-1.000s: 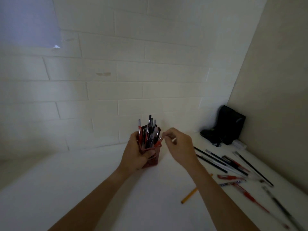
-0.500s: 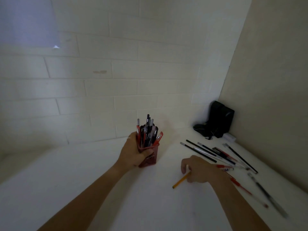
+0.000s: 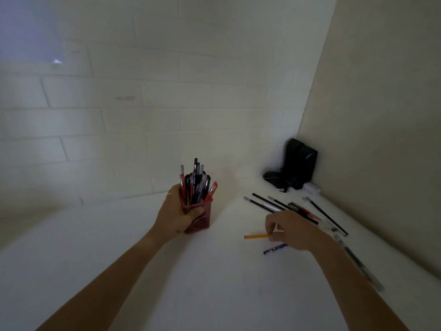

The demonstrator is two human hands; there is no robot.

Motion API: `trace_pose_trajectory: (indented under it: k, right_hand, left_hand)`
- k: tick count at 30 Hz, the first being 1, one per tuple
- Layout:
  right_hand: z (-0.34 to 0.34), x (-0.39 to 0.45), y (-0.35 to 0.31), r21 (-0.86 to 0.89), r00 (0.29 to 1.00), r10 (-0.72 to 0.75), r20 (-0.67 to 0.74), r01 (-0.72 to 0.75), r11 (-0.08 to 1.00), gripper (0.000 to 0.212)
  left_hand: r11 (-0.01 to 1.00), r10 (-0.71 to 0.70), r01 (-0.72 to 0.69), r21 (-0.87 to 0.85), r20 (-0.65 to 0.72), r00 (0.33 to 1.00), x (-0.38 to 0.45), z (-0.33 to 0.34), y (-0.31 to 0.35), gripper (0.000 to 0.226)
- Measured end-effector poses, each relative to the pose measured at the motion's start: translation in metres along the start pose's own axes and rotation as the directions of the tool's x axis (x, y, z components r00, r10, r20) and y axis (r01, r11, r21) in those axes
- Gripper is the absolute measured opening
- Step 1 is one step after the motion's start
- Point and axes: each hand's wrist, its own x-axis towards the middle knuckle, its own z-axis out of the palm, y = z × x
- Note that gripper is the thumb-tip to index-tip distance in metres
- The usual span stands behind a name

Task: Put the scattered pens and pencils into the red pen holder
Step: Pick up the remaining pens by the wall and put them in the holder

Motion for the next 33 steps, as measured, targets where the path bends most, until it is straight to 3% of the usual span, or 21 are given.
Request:
trace_pose_trajectory:
  k: [4, 8, 12, 15, 17, 20, 22, 27, 31, 33]
  right_hand:
    - [0.016, -0.016, 0.021, -0.012, 0.997, -0.024, 0.077, 0.025, 1.000, 0.019]
    - [0.033, -0.012, 0.026, -0.013, 0.994, -0.090, -0.067, 0.089, 0.996, 0.007]
    - [0.036, 0.001, 0.007, -0.013, 0.964, -0.117, -0.237, 0.117, 0.993, 0.007]
    - [0.008, 0.009, -0.037, 0.104, 0.859, -0.127, -0.496, 0.203, 0.974, 0.005]
    - [-0.017, 0.015, -0.073, 0.320, 0.769, -0.013, -0.639, 0.281, 0.905, 0.004]
    - [-0.037, 0.036, -0.120, 0.638, 0.714, 0.205, -0.669, 0.411, 0.651, 0.004]
    - [-0.034, 0.054, -0.141, 0.734, 0.706, 0.295, -0.644, 0.462, 0.498, 0.005]
    - [-0.013, 0.079, -0.175, 0.714, 0.659, 0.360, -0.660, 0.402, 0.573, 0.004]
    - [-0.023, 0.076, -0.184, 0.644, 0.482, 0.432, -0.762, 0.495, 0.583, 0.003]
    - [-0.025, 0.077, -0.182, 0.621, 0.451, 0.431, -0.782, 0.498, 0.605, 0.003]
  left_hand:
    - [0.999, 0.027, -0.028, -0.020, -0.020, 0.999, -0.001, 0.003, -0.003, 0.073]
    - [0.998, 0.042, -0.044, -0.046, -0.042, 0.998, -0.004, 0.005, -0.002, 0.072]
    - [0.992, 0.035, -0.039, -0.122, -0.041, 0.999, -0.009, 0.006, -0.004, 0.076]
    - [0.990, 0.026, -0.032, -0.140, -0.046, 0.999, -0.009, 0.007, -0.003, 0.072]
    - [0.989, 0.037, -0.043, -0.142, -0.045, 0.998, -0.007, 0.007, -0.003, 0.071]
    - [0.989, 0.055, -0.061, -0.136, -0.051, 0.997, -0.006, 0.007, -0.003, 0.069]
    - [0.990, 0.063, -0.069, -0.126, -0.053, 0.997, -0.005, 0.007, -0.006, 0.066]
    - [0.995, 0.053, -0.057, -0.082, -0.054, 0.997, -0.002, 0.005, -0.015, 0.072]
    - [0.993, 0.060, -0.064, -0.095, -0.041, 0.997, -0.001, 0.007, -0.017, 0.071]
    - [0.993, 0.067, -0.072, -0.099, -0.048, 0.997, 0.000, 0.008, -0.016, 0.070]
